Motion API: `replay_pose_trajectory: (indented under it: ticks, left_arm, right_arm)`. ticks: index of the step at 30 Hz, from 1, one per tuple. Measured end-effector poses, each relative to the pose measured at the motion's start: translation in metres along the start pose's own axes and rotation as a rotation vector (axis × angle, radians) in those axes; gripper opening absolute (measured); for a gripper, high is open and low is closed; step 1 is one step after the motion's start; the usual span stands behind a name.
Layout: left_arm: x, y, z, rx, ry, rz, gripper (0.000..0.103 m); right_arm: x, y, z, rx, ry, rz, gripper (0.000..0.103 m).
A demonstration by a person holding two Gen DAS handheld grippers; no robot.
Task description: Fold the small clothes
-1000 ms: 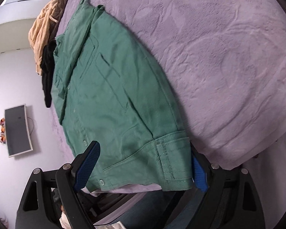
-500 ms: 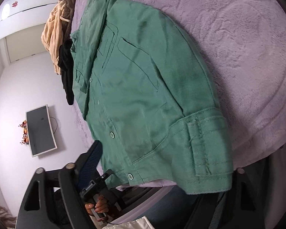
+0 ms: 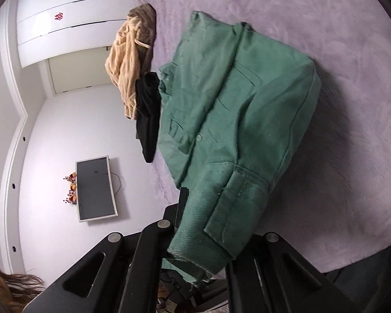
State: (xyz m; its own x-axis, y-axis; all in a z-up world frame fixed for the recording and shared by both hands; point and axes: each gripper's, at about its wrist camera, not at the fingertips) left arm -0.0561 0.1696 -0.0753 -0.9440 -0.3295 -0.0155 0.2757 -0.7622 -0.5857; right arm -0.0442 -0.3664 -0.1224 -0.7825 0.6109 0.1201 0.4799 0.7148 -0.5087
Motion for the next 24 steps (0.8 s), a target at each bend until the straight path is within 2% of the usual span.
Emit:
replay_pose_trajectory:
  ticks: [3, 7, 13, 17, 21, 24]
  left_arm:
    - [-0.036, -0.004, 0.014, 0.037, 0.028, 0.024, 0.016]
    - [-0.085, -0.006, 0.038, 0.049, 0.083, 0.070, 0.016]
    - [-0.163, 0.013, 0.056, 0.012, 0.115, 0.213, 0.016]
    - [-0.215, 0.042, 0.059, -0.089, 0.087, 0.286, 0.017]
    - [-0.255, 0.080, 0.044, -0.218, 0.091, 0.296, 0.017]
    - [-0.277, 0.105, 0.024, -0.269, 0.054, 0.295, 0.017]
  right_arm:
    - [-0.019, 0.009, -0.031, -0.046, -0.026, 0.038, 0.007]
    - [-0.059, 0.028, -0.075, -0.082, -0.075, 0.060, 0.007]
    - [-0.140, 0.086, -0.114, -0.032, -0.105, 0.017, 0.007]
    - [-0.196, 0.138, -0.109, 0.030, -0.060, -0.024, 0.007]
    - [-0.243, 0.196, -0.092, 0.106, -0.049, -0.070, 0.007]
    - [-0.262, 0.225, -0.076, 0.133, -0.026, -0.088, 0.009]
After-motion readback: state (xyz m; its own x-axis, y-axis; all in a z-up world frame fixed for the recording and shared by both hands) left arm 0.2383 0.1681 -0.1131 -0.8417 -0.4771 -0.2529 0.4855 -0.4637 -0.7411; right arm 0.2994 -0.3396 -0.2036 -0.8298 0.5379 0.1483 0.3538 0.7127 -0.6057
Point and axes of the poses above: each gripper's, at about its wrist camera, not at the fingertips, and y roughly the way its jaws point, z to its right, x to its underside, and after that the axes turned 8 degrees about x, right-handed
